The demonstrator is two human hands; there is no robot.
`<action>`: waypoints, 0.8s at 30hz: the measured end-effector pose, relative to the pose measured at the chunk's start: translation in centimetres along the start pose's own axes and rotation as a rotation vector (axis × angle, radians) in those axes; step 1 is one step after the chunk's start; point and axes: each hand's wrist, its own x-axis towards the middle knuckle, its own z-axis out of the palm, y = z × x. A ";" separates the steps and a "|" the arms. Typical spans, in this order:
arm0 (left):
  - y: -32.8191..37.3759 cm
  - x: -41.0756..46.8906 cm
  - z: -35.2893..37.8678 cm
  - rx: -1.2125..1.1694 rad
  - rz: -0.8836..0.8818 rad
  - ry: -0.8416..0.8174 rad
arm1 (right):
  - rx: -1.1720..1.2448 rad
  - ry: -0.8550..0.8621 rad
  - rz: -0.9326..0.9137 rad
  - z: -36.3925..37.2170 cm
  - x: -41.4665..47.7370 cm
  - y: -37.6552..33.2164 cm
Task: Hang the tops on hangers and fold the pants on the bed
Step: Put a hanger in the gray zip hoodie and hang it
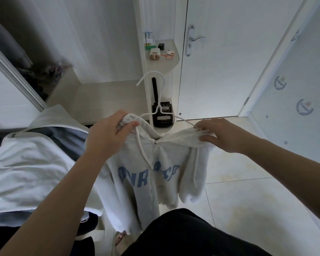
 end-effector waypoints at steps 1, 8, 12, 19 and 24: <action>-0.2 0.0 -0.1 -0.002 -0.008 -0.004 | 0.005 -0.038 0.006 -0.2 -0.1 0.1; -0.1 0.3 -1.0 -0.104 -0.056 0.012 | -0.331 0.180 -0.061 1.8 -0.1 -0.9; -0.4 0.5 -1.6 -0.083 -0.055 0.019 | -0.199 0.219 -0.093 1.3 0.4 -1.0; -0.5 0.2 -2.6 0.051 0.017 -0.114 | -0.157 0.205 -0.159 -1.8 0.4 -2.7; 1.3 0.6 -2.4 0.102 0.139 -0.311 | 0.012 0.277 -0.242 -6.5 3.0 -6.1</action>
